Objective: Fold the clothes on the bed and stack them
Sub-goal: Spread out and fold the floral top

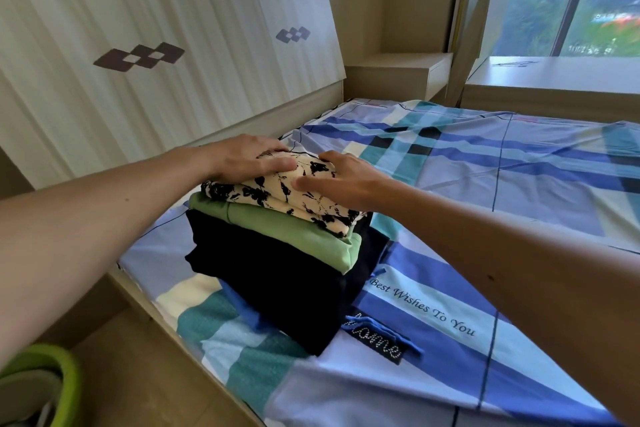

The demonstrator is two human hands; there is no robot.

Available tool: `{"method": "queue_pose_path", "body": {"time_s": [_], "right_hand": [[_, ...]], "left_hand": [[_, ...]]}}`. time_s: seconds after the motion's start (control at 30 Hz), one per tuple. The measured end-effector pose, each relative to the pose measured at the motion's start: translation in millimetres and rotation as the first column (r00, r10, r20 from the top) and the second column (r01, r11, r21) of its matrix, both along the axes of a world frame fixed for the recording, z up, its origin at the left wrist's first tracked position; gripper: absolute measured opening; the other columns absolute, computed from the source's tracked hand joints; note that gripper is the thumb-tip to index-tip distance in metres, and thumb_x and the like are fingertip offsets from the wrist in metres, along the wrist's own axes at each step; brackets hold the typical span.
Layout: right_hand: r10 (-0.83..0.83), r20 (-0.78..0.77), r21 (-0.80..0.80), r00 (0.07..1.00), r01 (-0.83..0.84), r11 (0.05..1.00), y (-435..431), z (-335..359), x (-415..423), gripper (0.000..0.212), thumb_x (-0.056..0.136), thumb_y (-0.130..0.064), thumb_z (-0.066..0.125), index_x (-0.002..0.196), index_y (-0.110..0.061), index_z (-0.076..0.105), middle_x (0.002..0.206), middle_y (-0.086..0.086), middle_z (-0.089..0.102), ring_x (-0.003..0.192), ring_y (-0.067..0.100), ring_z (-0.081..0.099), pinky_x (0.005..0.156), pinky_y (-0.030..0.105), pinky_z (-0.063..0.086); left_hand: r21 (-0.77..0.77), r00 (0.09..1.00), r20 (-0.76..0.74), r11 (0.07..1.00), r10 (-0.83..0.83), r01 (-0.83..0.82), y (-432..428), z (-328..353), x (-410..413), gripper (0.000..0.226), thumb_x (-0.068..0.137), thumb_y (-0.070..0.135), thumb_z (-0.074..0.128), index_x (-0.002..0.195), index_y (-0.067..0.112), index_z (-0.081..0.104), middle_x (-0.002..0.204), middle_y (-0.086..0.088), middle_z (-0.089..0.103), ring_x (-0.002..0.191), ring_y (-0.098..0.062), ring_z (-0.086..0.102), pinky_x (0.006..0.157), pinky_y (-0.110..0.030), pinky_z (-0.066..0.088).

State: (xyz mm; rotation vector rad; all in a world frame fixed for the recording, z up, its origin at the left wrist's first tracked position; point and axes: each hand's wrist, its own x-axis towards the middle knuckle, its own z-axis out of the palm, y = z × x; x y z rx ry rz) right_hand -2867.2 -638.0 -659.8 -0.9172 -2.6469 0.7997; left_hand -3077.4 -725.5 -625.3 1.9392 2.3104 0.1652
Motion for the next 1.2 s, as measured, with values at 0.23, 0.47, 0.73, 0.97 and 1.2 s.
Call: {"method": "queue_pose_path", "body": {"time_s": [0.23,0.47,0.73,0.97,1.2], "right_hand": [[0.121,0.121,0.401,0.985,-0.16,0.902,-4.1,-21.8,19.3,0.115,0.066,-0.069,0.074,0.157,-0.03,0.014,0.152,0.007,0.033,0.138,0.03,0.037,0.116,0.065,0.022],[0.098,-0.054,0.513,0.994,-0.057,0.856,-10.2,-41.9,7.8,0.073,0.077,-0.016,0.068,0.143,-0.027,0.039,0.117,0.007,0.059,0.099,0.031,0.062,0.074,0.042,0.056],[0.174,-0.171,0.689,0.97,-0.008,0.724,-39.3,-2.7,28.4,0.055,0.087,-0.01,0.052,0.14,-0.025,0.045,0.117,0.006,0.062,0.101,0.031,0.061,0.079,0.045,0.052],[0.124,-0.042,0.483,0.991,-0.089,0.871,-67.5,-38.1,44.3,0.076,0.081,-0.082,0.03,0.136,-0.034,0.051,0.125,-0.001,0.049,0.119,0.02,0.044,0.104,0.049,0.035],[-0.021,-0.115,0.22,0.993,0.046,0.974,-42.9,-42.0,8.2,0.097,0.078,-0.082,0.05,0.156,-0.033,0.019,0.163,0.005,0.018,0.153,0.025,0.011,0.124,0.051,0.003]], "left_hand": [[-0.094,0.94,-0.199,0.961,-0.276,0.262,-14.5,-8.9,4.2,0.116,0.062,0.056,0.079,0.157,0.032,0.017,0.155,0.014,0.033,0.135,-0.003,0.036,0.111,-0.021,0.028],[0.059,0.879,-0.408,0.954,-0.247,0.295,-20.8,-26.1,2.8,0.091,0.075,0.025,0.074,0.154,0.038,0.029,0.154,0.012,0.042,0.135,-0.017,0.05,0.103,-0.032,0.043],[0.415,0.78,-0.6,0.765,-0.177,0.493,-66.3,-11.9,10.8,0.058,0.083,0.015,0.055,0.14,0.023,0.056,0.137,0.001,0.062,0.113,-0.024,0.068,0.075,-0.041,0.059],[0.332,0.932,-0.201,0.874,-0.302,0.355,-92.5,-56.7,17.5,0.052,0.091,0.053,0.047,0.133,0.025,0.062,0.141,0.007,0.054,0.134,-0.015,0.044,0.108,-0.044,0.035],[0.27,0.941,-0.273,0.955,0.2,-0.125,-53.1,-44.6,8.0,0.101,0.07,0.098,0.014,0.155,0.041,0.021,0.165,0.006,0.02,0.153,-0.025,0.015,0.119,-0.064,0.007]]}}
